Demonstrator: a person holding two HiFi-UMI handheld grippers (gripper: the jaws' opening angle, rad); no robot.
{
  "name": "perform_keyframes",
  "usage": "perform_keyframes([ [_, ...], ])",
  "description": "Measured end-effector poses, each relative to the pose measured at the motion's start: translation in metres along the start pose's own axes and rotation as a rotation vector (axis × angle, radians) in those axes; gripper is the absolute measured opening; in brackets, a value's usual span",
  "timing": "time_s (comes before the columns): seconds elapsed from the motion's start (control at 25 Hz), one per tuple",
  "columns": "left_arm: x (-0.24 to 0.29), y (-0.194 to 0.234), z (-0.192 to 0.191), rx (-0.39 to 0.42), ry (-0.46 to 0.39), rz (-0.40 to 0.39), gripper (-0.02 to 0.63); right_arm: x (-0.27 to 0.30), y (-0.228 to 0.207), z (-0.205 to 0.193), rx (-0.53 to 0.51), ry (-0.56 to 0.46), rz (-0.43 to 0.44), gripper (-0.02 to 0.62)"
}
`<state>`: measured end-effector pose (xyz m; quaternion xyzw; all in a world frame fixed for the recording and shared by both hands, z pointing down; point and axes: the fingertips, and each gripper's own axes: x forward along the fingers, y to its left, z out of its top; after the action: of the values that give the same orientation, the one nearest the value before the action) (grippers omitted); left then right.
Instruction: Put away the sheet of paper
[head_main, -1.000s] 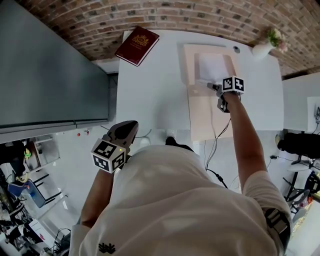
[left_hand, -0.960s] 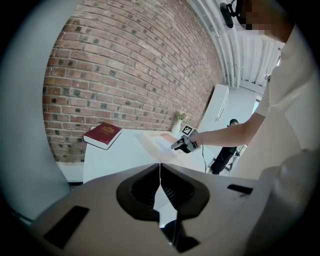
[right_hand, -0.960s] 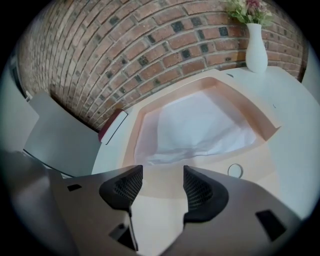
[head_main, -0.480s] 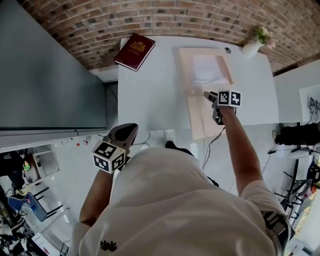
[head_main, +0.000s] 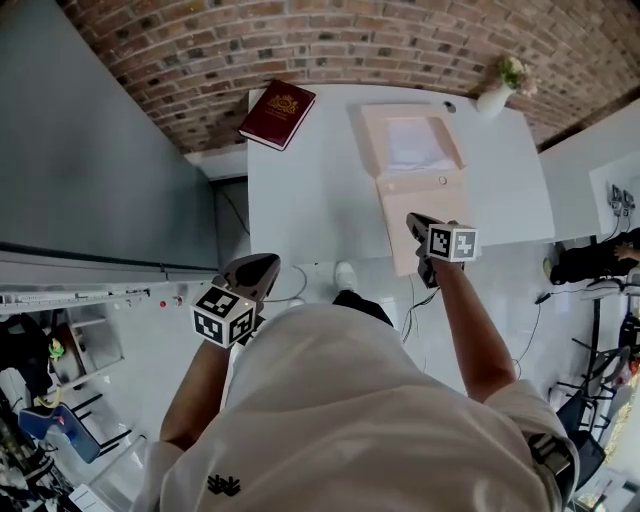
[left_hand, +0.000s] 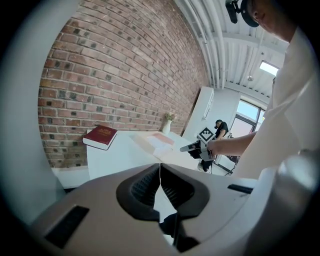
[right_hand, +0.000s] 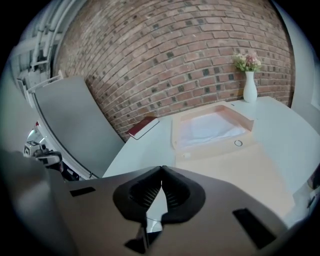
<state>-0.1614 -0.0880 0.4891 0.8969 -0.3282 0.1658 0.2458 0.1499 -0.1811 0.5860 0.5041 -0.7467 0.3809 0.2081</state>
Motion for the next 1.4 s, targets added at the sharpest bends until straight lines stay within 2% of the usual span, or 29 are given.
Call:
perform_keyframes([
  [0.2,-0.016,0.002,-0.016,0.015,0.015,-0.025,0.025,-0.016,0.050,-0.029,-0.053,-0.058,0.031,0.028],
  [0.44,-0.027,-0.003,-0.018,0.036,0.016,-0.051,0.025,-0.037,0.098,-0.059,-0.126,-0.060,0.078,0.028],
  [0.6,-0.033,-0.006,-0.011,0.057,0.002,-0.062,0.025,-0.049,0.119,-0.060,-0.171,-0.073,0.099,0.028],
  [0.8,-0.042,-0.008,-0.006,0.068,0.002,-0.067,0.025,-0.065,0.127,-0.051,-0.210,-0.090,0.091,0.028],
  [1.12,-0.041,-0.017,-0.009,0.079,0.014,-0.098,0.025,-0.078,0.131,-0.052,-0.192,-0.117,0.081,0.028],
  [1.4,-0.037,-0.037,-0.020,0.083,0.026,-0.134,0.025,-0.088,0.138,-0.068,-0.194,-0.124,0.084,0.028],
])
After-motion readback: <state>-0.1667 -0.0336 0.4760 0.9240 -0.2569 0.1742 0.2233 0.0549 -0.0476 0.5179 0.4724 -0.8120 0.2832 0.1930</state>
